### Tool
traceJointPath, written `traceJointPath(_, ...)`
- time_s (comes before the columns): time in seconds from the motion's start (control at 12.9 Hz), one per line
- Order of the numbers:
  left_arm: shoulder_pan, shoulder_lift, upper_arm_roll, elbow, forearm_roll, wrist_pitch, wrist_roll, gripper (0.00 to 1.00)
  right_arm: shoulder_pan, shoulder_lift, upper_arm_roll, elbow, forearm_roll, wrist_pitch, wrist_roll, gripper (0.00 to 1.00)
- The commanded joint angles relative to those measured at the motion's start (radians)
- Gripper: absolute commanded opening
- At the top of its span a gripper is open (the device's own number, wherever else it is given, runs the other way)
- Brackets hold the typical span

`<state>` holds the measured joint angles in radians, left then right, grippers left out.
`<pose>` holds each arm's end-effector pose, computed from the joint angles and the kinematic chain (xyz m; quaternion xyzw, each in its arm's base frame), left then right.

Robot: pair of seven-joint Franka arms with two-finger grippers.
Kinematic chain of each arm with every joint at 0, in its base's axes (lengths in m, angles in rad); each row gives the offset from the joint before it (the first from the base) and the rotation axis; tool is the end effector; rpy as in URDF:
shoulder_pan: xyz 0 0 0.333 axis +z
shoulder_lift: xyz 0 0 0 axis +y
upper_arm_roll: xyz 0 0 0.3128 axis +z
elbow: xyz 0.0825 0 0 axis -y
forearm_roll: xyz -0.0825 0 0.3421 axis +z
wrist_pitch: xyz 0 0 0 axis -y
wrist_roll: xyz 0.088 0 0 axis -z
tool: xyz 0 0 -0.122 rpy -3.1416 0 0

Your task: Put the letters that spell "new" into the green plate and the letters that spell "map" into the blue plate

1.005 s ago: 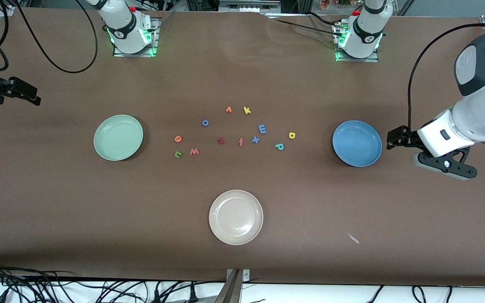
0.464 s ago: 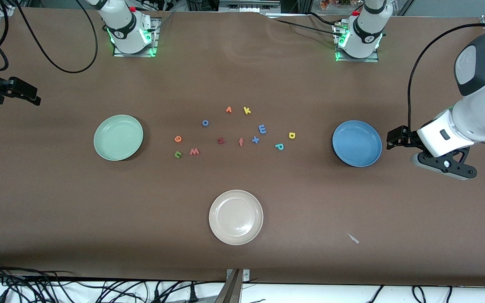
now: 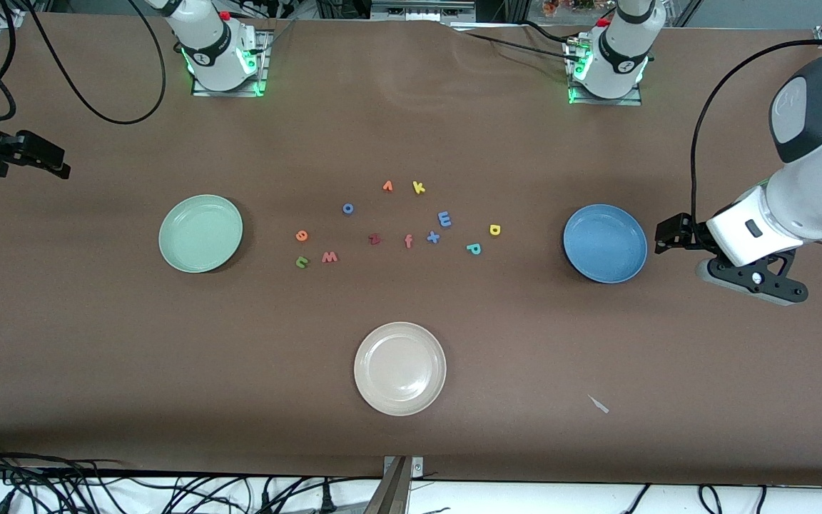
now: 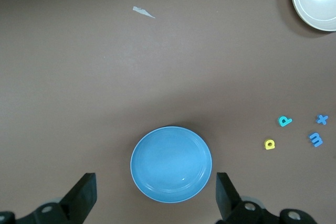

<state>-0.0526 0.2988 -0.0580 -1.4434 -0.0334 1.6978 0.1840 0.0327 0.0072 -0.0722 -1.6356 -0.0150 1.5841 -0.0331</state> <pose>0.6009 -0.0659 0.5052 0.9891 -0.1432 -0.0210 0.0259 0.5121 -0.0219 0.5759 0.9995 -0.0029 -0.0296 0.0067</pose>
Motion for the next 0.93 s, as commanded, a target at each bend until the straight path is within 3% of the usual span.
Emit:
traceJointPath(0.0,0.000,-0.003,-0.006,0.012,0.032,-0.009,0.014,1.00,0.067,0.028,0.009,-0.012,-0.003,0.011,0.013,1.00)
traceJointPath(0.85,-0.012,0.002,-0.022,0.006,0.023,-0.006,0.002,1.00,0.311,0.330,0.011,-0.027,0.004,0.243,0.237,1.00)
